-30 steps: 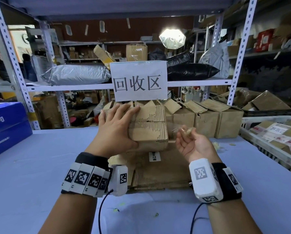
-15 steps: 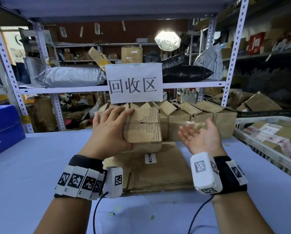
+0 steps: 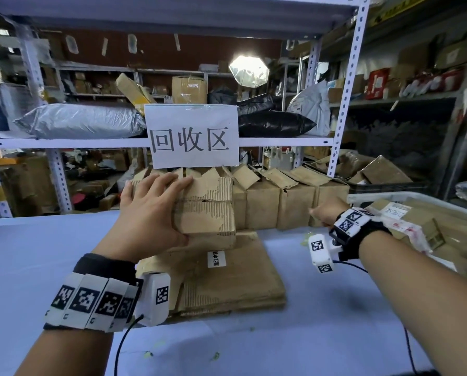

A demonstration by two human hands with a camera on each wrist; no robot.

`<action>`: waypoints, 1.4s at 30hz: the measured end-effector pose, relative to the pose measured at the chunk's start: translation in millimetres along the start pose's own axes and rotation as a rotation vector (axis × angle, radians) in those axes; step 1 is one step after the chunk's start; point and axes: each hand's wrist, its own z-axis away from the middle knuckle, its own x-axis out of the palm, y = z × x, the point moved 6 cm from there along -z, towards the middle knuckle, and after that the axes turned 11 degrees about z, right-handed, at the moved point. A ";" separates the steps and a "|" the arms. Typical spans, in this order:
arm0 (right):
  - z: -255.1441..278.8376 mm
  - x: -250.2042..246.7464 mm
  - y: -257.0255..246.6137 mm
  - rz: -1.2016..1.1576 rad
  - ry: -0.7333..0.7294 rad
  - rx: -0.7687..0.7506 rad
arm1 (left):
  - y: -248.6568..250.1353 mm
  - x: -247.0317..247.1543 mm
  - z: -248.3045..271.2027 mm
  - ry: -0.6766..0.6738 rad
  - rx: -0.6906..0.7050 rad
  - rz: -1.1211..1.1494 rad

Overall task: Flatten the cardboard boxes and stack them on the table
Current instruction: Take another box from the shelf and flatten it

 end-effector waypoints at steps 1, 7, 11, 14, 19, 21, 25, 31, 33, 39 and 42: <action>-4.1 5.8 4.3 0.078 -0.014 -0.002 | 0.6 0.2 0.1 0.001 0.000 0.000; -6.1 42.6 16.5 0.474 -0.113 -0.082 | -2.4 1.0 -1.0 0.009 0.001 -0.010; -3.6 44.4 6.0 0.400 -0.058 -0.052 | -1.6 1.5 -0.5 0.002 0.005 -0.008; 1.6 42.2 -13.3 0.396 -0.066 -0.053 | 1.5 -0.6 -0.4 -0.002 -0.002 0.005; 8.0 29.3 -40.3 0.398 0.069 -0.064 | 7.1 -3.9 1.6 -0.015 -0.009 0.004; 10.1 31.9 -48.9 0.365 0.049 -0.110 | 8.3 -4.8 2.0 -0.017 -0.014 0.003; 11.5 55.9 -57.6 0.187 -0.204 -0.073 | 8.2 -5.7 3.2 -0.027 -0.022 -0.011; 18.0 76.4 -42.9 -0.007 -0.400 0.072 | 10.6 -5.1 3.8 -0.022 -0.021 -0.018; 14.6 75.2 -37.7 0.125 -0.369 0.017 | 11.5 -5.2 3.6 -0.019 -0.023 -0.021; 9.4 61.4 -25.3 0.505 -0.093 -0.137 | 12.2 -4.4 3.3 -0.012 -0.020 -0.016; 16.5 48.4 -35.6 0.471 0.028 -0.175 | 12.1 -3.8 2.6 -0.001 -0.015 -0.013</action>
